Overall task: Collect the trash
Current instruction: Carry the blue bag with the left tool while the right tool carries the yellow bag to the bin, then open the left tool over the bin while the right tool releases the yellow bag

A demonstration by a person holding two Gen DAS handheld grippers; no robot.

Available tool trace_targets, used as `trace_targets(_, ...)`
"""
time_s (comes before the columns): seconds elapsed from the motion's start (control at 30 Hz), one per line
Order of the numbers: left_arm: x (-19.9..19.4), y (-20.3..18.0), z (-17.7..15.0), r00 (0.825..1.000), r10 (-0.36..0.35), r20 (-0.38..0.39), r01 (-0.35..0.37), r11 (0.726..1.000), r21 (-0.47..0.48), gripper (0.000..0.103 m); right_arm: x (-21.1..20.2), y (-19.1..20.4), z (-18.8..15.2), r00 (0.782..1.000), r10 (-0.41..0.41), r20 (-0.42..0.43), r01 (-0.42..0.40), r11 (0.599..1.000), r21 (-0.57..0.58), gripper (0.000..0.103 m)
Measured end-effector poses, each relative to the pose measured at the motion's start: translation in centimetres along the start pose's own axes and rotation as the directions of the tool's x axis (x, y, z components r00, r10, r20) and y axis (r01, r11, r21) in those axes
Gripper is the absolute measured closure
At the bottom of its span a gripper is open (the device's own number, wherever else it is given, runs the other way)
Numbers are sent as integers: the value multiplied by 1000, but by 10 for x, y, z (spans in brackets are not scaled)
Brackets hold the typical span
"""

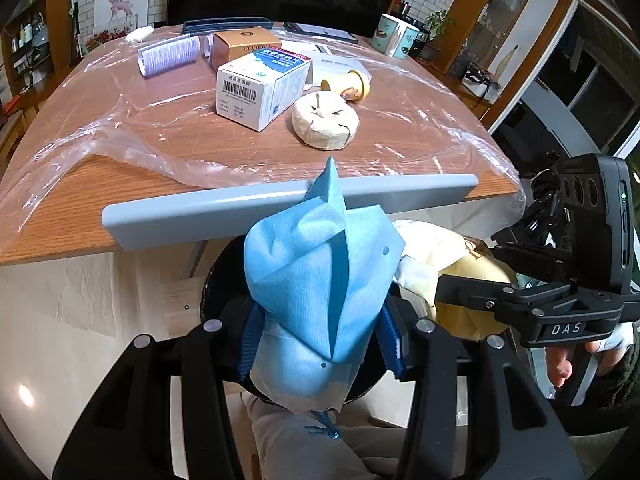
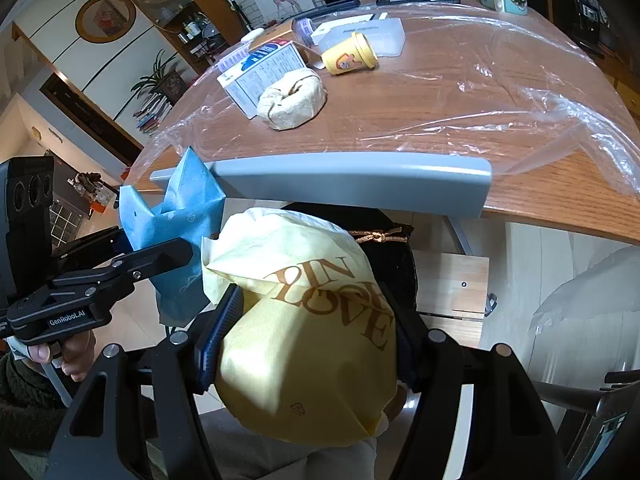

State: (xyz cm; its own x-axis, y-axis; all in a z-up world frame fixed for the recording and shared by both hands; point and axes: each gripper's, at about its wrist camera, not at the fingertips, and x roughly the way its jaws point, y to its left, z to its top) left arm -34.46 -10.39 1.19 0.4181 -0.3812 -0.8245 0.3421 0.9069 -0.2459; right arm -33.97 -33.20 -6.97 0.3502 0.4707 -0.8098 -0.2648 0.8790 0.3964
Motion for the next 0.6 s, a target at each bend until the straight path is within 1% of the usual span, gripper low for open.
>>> trace_targets(0.17, 7, -2, 1, 1000, 12, -12, -12, 1000, 17, 53, 7, -3, 3, 1000, -3, -10, 3, 1000, 16, 38)
trace_targets(0.6, 13, -5, 0, 999, 30, -26, -29, 999, 37, 53, 13, 0, 9, 999, -17, -28, 17, 1000, 6, 38)
